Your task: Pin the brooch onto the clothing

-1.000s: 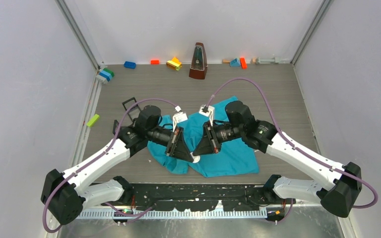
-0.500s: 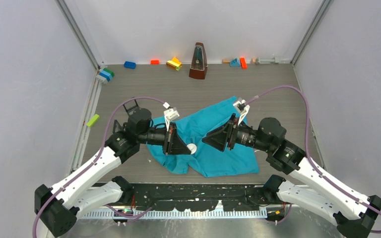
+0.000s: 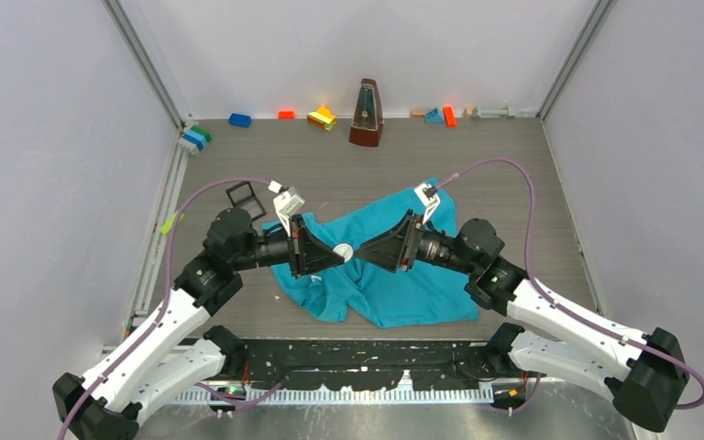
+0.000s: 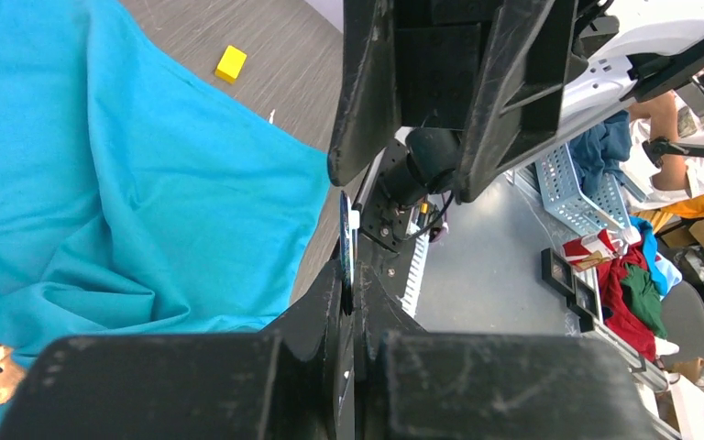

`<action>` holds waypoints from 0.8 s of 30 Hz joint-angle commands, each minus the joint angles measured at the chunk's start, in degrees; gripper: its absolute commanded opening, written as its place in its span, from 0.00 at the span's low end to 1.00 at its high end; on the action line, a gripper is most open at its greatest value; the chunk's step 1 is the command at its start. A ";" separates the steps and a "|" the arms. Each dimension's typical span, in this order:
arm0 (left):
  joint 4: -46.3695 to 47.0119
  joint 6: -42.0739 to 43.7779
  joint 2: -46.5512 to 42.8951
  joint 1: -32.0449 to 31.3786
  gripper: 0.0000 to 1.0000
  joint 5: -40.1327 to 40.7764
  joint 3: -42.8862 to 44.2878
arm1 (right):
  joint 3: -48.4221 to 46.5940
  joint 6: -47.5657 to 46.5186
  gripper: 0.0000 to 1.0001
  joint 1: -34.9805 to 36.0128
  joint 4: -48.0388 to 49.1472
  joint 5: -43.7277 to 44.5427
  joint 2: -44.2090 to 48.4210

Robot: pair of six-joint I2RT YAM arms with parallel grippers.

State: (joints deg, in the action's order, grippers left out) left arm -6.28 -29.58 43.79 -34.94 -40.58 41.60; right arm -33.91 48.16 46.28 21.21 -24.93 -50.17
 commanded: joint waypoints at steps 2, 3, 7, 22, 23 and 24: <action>5.76 -2.49 0.54 0.42 0.01 -1.49 -1.25 | -0.59 3.58 0.54 -0.05 12.68 -2.06 -3.45; 5.92 -2.91 0.51 0.40 0.01 -1.83 -1.34 | -0.45 3.80 0.53 -0.05 12.96 -2.19 -4.28; 7.83 -3.67 -0.01 0.46 0.01 -2.04 -2.13 | 0.44 3.93 0.53 -0.05 13.34 -1.70 -5.13; 10.76 -5.48 -1.16 1.10 0.01 -2.27 -3.58 | -1.44 3.34 0.25 0.14 13.48 -7.44 -8.61; 10.77 -5.49 -1.16 1.16 0.01 -2.19 -3.63 | -1.43 3.34 0.24 0.13 13.72 -7.55 -8.71; 10.77 -5.50 -1.23 1.23 0.01 -2.14 -3.61 | -1.38 3.30 0.24 0.13 13.83 -7.57 -8.82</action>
State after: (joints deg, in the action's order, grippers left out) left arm 0.67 -34.50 43.53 -34.09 -42.15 38.09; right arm -33.17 51.66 46.28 30.39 -30.41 -58.89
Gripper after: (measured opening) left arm 0.037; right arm 0.249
